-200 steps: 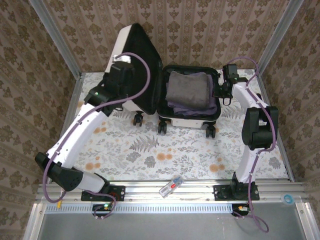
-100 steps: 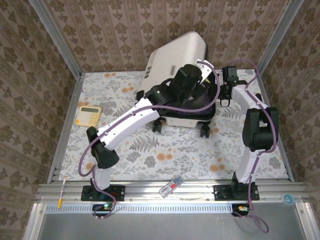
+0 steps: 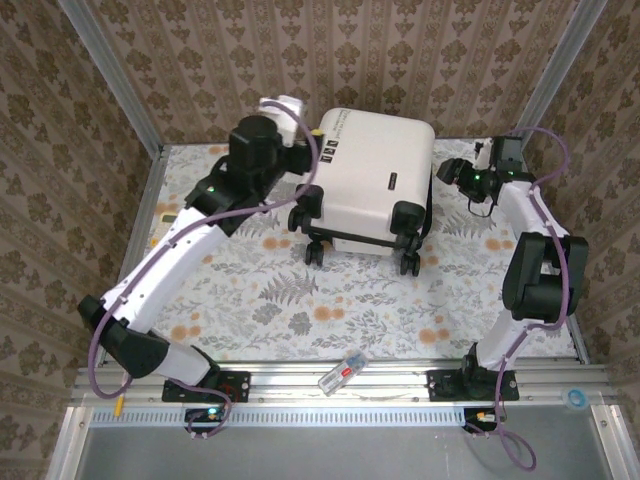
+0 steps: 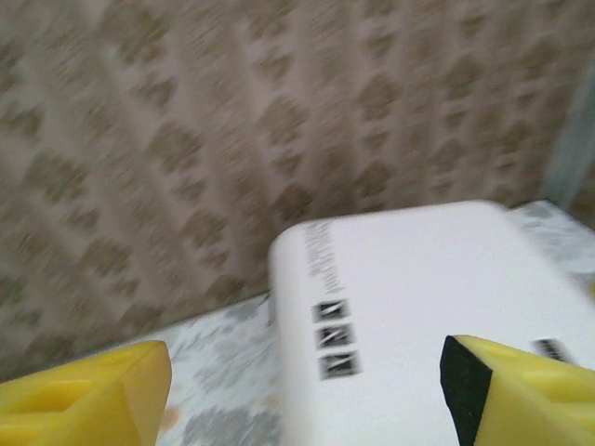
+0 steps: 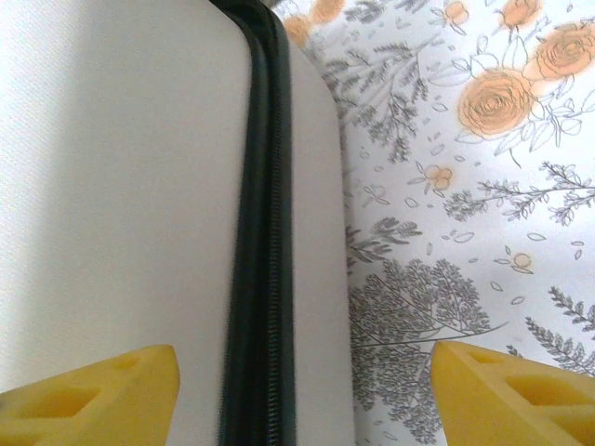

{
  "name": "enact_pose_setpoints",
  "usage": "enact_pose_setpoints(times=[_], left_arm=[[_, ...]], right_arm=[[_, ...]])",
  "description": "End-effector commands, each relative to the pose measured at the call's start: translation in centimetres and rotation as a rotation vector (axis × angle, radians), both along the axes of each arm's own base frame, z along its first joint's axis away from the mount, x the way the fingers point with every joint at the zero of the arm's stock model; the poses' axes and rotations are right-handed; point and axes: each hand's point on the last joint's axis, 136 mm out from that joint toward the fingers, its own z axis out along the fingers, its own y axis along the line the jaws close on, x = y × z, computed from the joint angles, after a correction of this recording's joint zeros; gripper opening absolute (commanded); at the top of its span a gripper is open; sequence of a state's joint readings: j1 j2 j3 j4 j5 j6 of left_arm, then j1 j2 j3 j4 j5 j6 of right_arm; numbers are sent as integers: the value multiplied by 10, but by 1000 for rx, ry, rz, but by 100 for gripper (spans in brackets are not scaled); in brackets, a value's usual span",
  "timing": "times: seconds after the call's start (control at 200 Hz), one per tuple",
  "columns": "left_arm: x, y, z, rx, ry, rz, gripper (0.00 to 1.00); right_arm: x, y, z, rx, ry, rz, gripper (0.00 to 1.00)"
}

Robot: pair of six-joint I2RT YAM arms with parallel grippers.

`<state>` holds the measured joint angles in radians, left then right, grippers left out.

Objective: Pack the luggage

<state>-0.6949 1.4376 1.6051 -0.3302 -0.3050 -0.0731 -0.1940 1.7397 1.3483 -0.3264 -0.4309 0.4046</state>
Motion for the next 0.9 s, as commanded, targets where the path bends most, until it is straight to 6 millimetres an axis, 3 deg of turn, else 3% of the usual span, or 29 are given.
enact_pose_setpoints(times=[0.0, 0.085, 0.18, 0.2, 0.355, 0.475, 0.595, 0.695, 0.885, 0.895], left_arm=[[15, 33, -46, -75, 138, 86, 78], [29, 60, -84, -91, 228, 152, 78], [39, 68, -123, -100, 323, 168, 78], [46, 79, -131, -102, 340, 196, 78], [66, 80, -178, -74, 441, 217, 77], [83, 67, -204, -64, 505, 194, 76], [93, 52, -222, -67, 564, 154, 72], [94, 40, -226, -86, 576, 119, 70], [76, 14, -218, -163, 527, 22, 70], [70, 3, -219, -163, 527, -2, 70]], right_arm=[[-3, 8, 17, 63, -50, 12, 76], [-3, 14, 24, 103, -74, 30, 79], [0, 25, 35, 180, -110, 74, 82], [1, 27, 37, 200, -118, 85, 83], [9, 37, 45, 284, -138, 135, 86], [16, 45, 48, 346, -159, 173, 88], [24, 47, 44, 361, -151, 204, 89], [32, 54, 45, 356, -152, 257, 89], [44, 88, 46, 253, -102, 385, 88], [45, 91, 45, 248, -95, 391, 88]])
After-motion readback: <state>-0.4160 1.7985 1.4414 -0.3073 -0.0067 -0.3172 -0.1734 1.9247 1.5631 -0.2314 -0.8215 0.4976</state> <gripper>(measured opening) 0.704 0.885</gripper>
